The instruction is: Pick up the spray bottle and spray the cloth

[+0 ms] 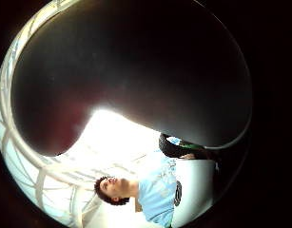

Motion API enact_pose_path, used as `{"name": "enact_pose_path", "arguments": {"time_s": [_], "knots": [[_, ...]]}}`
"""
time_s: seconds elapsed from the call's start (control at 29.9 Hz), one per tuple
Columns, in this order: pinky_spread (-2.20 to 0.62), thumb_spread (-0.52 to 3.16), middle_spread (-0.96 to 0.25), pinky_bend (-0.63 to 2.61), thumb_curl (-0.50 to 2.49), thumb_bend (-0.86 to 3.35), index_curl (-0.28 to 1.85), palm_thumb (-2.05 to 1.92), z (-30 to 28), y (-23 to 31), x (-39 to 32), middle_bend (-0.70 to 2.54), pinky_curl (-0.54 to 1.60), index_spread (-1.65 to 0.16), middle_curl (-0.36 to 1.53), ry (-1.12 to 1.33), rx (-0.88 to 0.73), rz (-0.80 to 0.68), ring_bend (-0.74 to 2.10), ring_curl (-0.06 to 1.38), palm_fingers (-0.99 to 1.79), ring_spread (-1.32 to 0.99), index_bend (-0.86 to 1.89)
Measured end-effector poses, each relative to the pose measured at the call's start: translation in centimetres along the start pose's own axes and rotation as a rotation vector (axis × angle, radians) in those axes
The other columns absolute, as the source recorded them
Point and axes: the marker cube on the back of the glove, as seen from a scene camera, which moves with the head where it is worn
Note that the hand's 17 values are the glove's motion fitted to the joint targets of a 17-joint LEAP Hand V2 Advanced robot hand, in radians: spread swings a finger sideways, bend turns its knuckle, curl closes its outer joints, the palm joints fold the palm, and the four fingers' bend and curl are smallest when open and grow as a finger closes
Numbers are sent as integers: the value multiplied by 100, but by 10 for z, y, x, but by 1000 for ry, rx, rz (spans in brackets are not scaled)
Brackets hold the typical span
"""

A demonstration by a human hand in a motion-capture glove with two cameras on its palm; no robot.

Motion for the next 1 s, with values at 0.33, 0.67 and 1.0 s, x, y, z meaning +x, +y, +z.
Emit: {"name": "enact_pose_path", "arguments": {"time_s": [0.33,0.67,1.0], "knots": [[27,92,-9,15,58,-2,44,90,3,-2,0,30,23,-20,48,-6,-3,-3,40,40,106,-1,15],[27,92,-9,15,58,-2,44,90,5,-4,0,30,23,-20,48,-2,-8,-5,40,40,106,-1,15],[27,92,-9,15,58,-2,44,89,8,-3,-5,30,23,-20,48,-19,-1,-27,40,40,106,-1,15]]}}
